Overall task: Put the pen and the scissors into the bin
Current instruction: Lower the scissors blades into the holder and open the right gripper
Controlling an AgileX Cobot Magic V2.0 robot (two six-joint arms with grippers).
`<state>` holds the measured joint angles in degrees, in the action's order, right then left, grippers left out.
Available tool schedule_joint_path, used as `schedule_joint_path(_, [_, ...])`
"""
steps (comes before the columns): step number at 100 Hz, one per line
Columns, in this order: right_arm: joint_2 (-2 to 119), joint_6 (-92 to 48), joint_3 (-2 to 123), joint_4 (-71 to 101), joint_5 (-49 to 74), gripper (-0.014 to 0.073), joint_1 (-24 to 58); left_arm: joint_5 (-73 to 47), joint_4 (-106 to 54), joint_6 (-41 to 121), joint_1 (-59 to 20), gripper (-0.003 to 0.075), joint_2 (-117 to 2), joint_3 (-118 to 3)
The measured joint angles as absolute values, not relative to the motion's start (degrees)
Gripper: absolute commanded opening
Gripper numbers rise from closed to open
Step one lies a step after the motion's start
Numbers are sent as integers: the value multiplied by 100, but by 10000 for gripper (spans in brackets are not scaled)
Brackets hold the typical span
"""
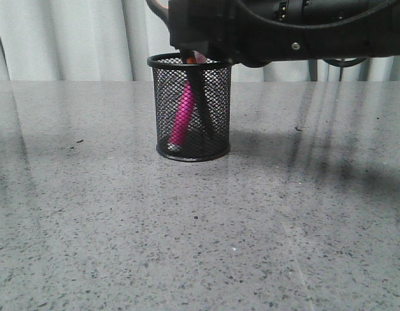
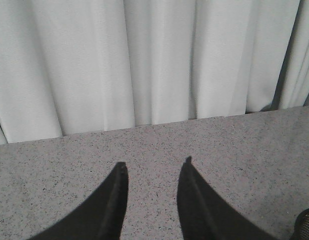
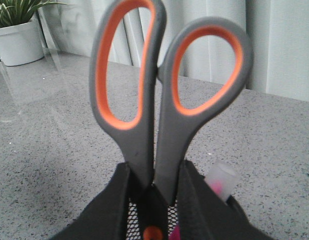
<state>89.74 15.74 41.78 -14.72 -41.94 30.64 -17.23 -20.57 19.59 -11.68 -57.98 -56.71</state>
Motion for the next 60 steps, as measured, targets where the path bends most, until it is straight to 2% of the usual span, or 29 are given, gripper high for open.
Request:
schedule_joint_path(27, [8974, 1574, 4178, -1506, -4206, 256, 3064, -1723, -2057, 1959, -1168, 211, -5798, -5671])
schedule_joint_path(35, [8974, 1574, 4178, -1506, -4241, 309, 3064, -1723, -2057, 1959, -1168, 211, -5798, -5671])
schedule_joint_path(60, [8974, 1574, 4178, -1506, -4329, 332, 3064, -1723, -2057, 1959, -1168, 211, -5798, -5671])
